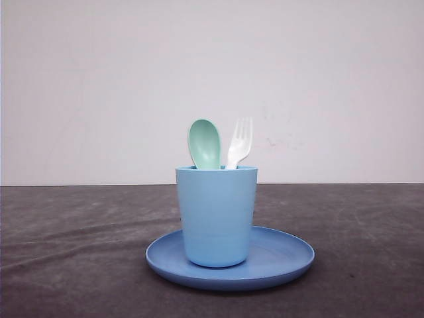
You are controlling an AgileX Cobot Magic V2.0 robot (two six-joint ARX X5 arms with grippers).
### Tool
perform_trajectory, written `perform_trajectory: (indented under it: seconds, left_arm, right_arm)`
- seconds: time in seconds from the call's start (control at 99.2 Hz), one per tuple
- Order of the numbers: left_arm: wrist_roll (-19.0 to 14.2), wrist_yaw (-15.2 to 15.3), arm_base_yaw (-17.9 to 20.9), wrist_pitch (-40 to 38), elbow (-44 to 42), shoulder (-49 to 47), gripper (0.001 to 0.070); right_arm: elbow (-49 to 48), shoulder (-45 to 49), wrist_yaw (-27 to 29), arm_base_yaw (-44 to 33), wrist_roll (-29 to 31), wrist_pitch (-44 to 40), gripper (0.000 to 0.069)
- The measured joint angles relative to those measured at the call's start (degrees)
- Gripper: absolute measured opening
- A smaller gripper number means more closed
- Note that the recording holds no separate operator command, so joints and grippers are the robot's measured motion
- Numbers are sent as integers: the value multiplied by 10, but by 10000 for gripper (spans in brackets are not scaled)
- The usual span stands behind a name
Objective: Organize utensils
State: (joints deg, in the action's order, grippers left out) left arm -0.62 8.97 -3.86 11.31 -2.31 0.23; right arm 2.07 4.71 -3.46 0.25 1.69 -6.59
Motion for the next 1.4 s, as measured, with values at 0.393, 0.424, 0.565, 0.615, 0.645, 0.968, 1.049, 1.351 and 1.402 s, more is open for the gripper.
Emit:
perform_trajectory:
  seconds: [0.393,0.424,0.565,0.615,0.645,0.968,1.049,1.351,1.402]
  left_arm:
    - [0,0,0,0,0,0,25]
    - [0,0,0,0,0,0,25]
    - [0,0,0,0,0,0,25]
    - [0,0,0,0,0,0,25]
    - [0,0,0,0,0,0,25]
    - [0,0,0,0,0,0,25]
    - [0,0,0,0,0,0,25]
    - [0,0,0,0,0,0,25]
    - [0,0,0,0,0,0,25]
  right_arm:
    - [-12,-44,2,0,-4,-34,4]
    - [-12,-45,2,0,-4,-33,4]
    - [-12,-45,2,0,-4,-31,4]
    - [-12,-45,2,0,-4,-31,4]
    - [-12,-45,2,0,-4,-31,4]
    - [-12,-45,2,0,-4,-31,4]
    - [-12,-45,2,0,-4,-31,4]
    - [-12,-45,2,0,-4,-31,4]
    - [-12,-45,2,0,-4,-31,4]
